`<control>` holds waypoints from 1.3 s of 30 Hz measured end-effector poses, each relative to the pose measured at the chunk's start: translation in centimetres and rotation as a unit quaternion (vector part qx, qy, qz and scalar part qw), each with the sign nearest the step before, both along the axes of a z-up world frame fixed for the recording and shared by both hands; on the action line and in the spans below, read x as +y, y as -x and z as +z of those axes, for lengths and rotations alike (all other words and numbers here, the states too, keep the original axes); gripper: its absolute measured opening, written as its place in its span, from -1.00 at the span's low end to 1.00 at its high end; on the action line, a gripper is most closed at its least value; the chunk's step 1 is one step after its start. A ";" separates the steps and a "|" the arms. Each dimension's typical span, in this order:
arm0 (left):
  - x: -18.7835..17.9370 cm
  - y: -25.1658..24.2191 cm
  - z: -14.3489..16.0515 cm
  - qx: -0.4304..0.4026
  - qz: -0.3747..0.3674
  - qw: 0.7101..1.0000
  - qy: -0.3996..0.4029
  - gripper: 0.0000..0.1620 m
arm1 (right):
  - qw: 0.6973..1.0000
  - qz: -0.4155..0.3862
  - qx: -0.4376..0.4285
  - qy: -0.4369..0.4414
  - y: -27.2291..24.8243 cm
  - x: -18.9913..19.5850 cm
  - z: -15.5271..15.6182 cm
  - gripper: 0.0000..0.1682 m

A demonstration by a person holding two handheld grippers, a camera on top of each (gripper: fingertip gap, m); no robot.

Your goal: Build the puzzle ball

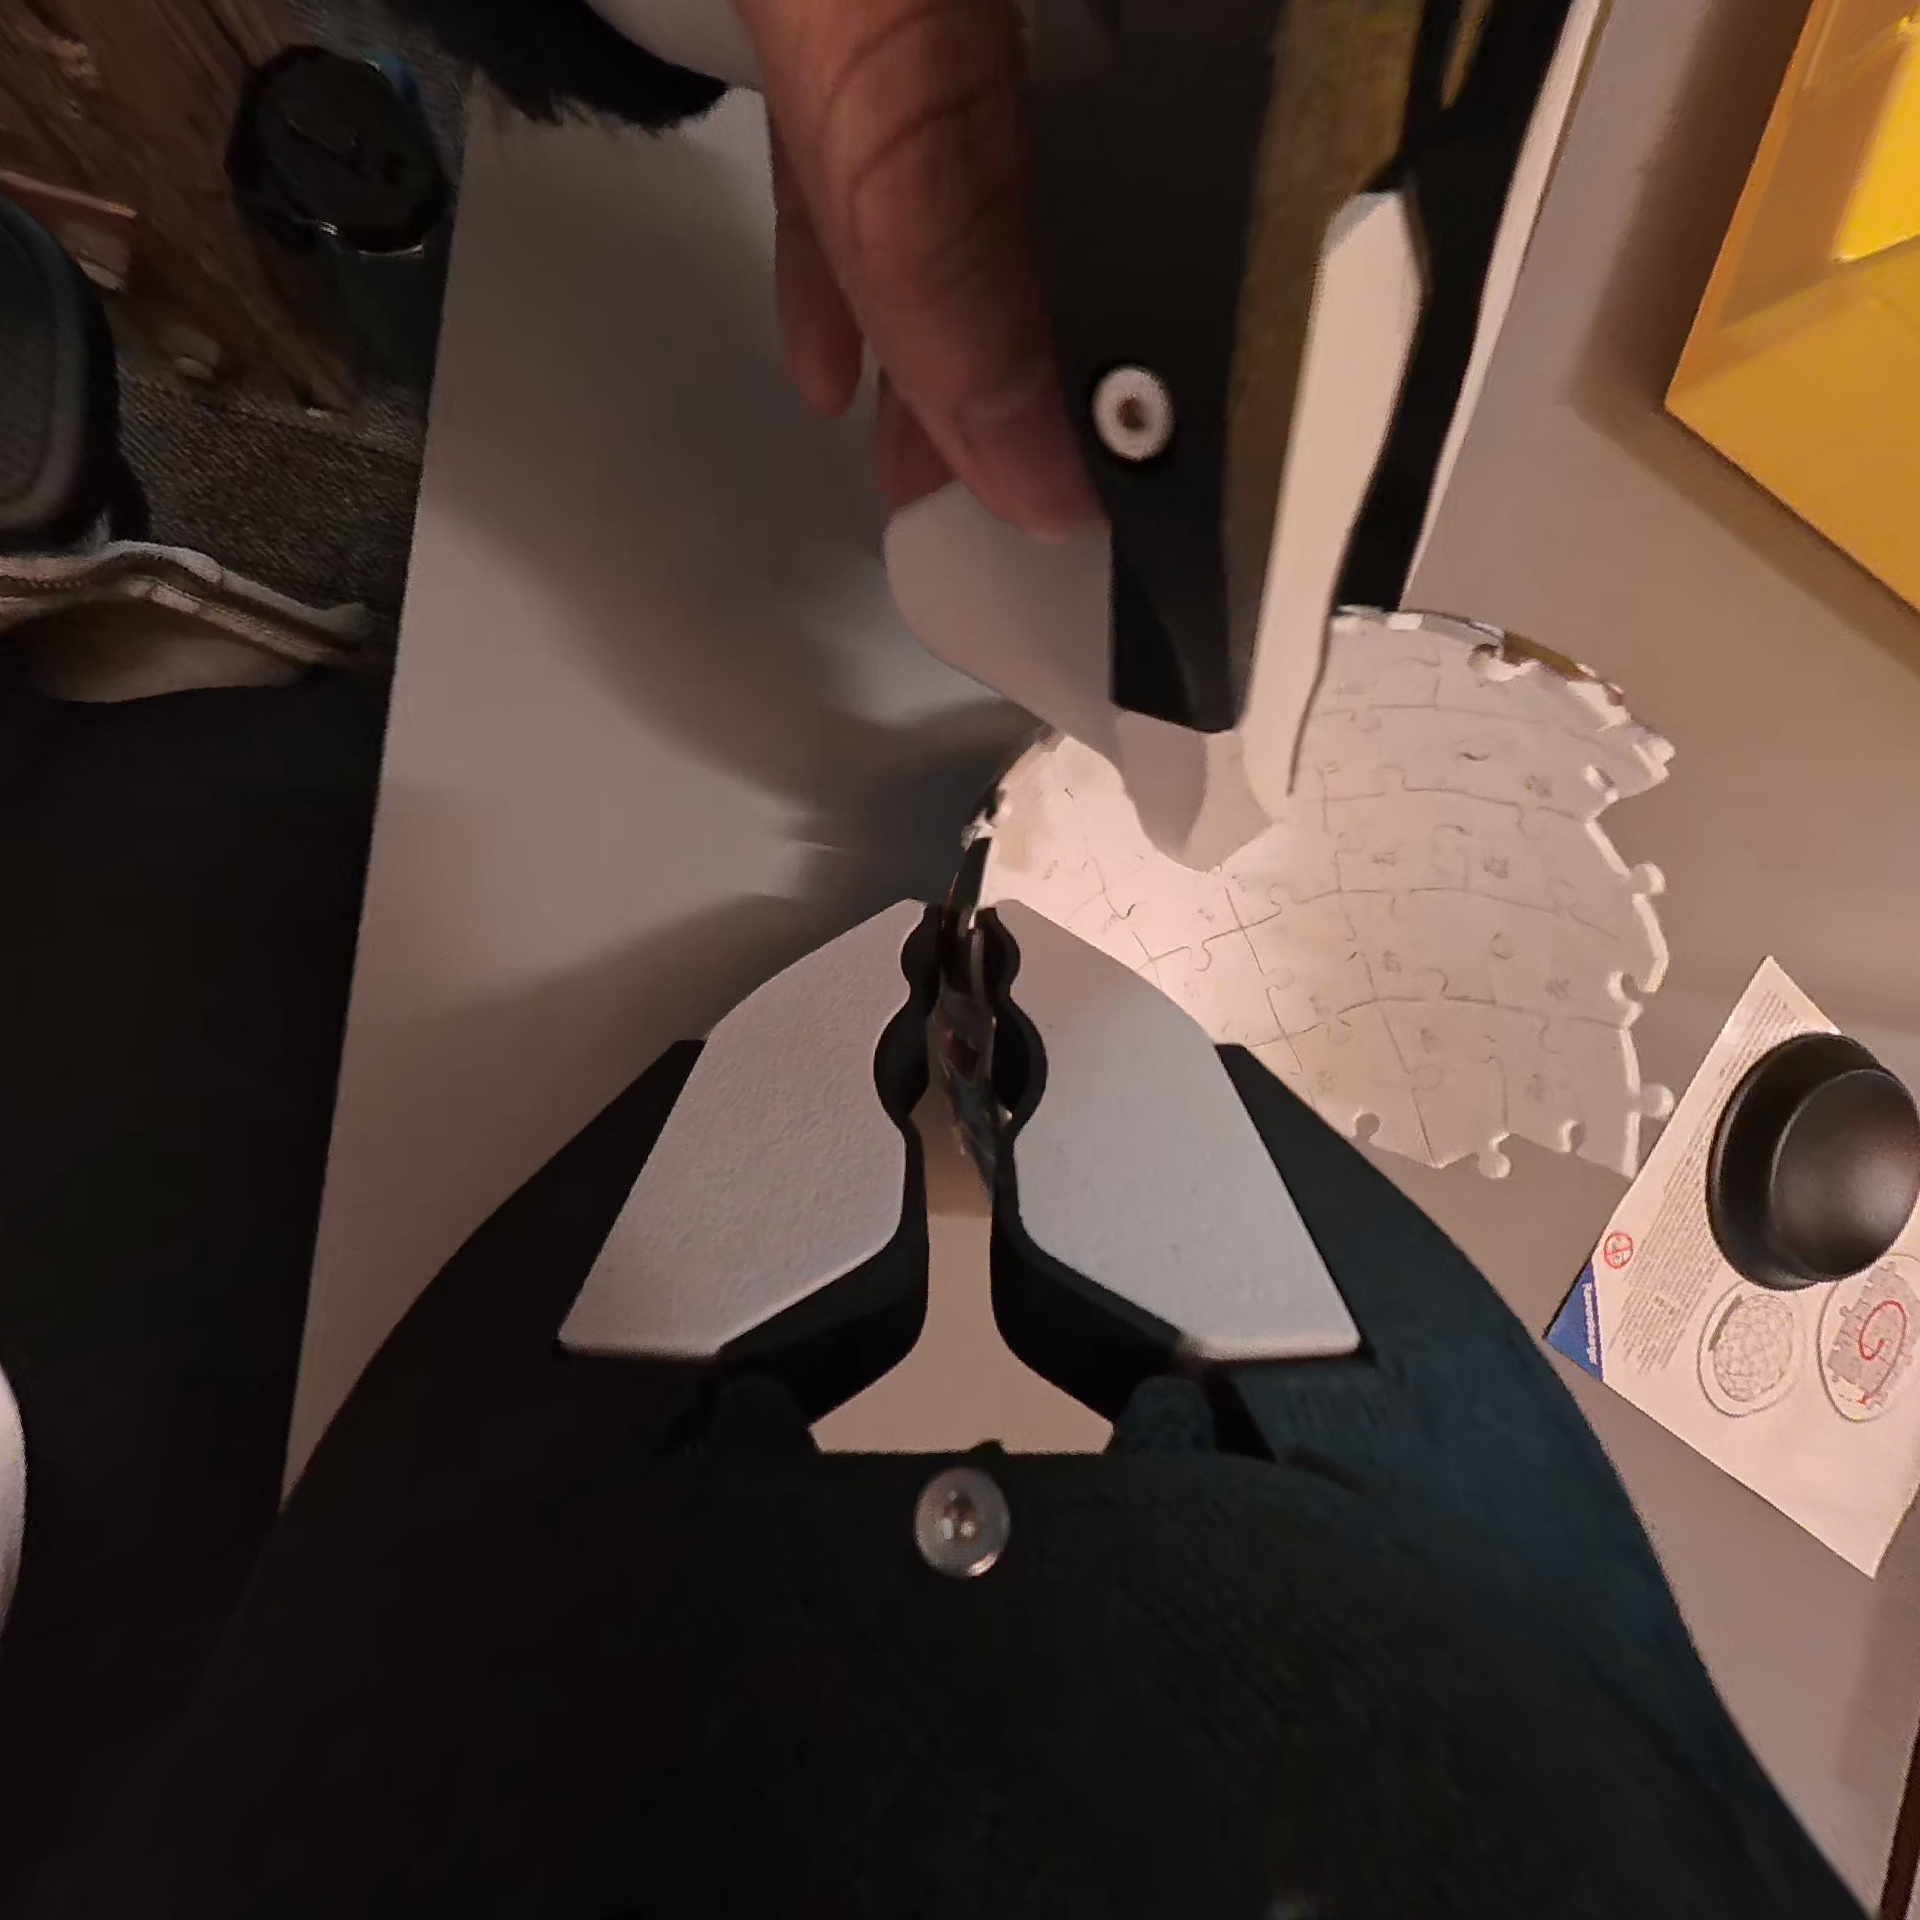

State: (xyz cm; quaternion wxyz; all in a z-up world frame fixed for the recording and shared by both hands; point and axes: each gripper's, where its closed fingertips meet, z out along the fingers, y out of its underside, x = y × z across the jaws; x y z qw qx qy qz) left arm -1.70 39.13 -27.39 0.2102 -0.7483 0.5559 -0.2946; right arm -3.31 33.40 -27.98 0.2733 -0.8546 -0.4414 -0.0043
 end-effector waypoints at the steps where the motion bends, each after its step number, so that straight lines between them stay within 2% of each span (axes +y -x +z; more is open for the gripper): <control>1: -0.1 0.0 0.1 -0.001 -0.006 1.000 -0.008 -0.42 | 1.000 -0.004 0.000 -0.002 -0.2 0.0 0.1 -0.92; 7: 1.0 -0.6 2.0 -0.048 0.001 0.997 -0.055 -0.32 | 0.999 -0.021 0.034 0.002 -1.1 -0.1 0.6 -0.92; 10: 2.2 0.2 3.3 -0.088 0.000 0.992 -0.086 -0.20 | 0.998 -0.028 0.055 0.003 -1.6 -0.2 0.9 -0.91; 15: 1.6 2.2 4.3 -0.151 -0.066 0.984 -0.073 -0.37 | 0.993 -0.045 0.105 0.002 -2.2 -0.1 1.5 -0.91; 19: -1.2 2.5 2.8 -0.143 -0.163 0.973 -0.077 -0.49 | 0.989 -0.056 0.137 0.003 -2.7 0.0 1.9 -0.91; 21: -1.9 1.9 1.7 -0.116 -0.187 0.971 -0.094 -0.53 | 0.986 -0.061 0.153 0.005 -2.9 0.0 2.1 -0.91; 27: -3.1 -0.1 0.0 -0.081 -0.220 0.964 -0.127 -0.59 | 0.981 -0.060 0.186 0.011 -3.0 -0.2 2.3 -0.92; 34: -3.5 -0.8 0.0 -0.075 -0.223 0.963 -0.133 -0.66 | 0.979 -0.059 0.196 0.017 -3.3 -0.4 2.2 -0.93; 39: -2.8 -0.6 1.6 -0.109 -0.208 0.960 -0.152 -0.89 | 0.979 -0.068 0.191 0.008 -3.6 -0.3 2.4 -0.93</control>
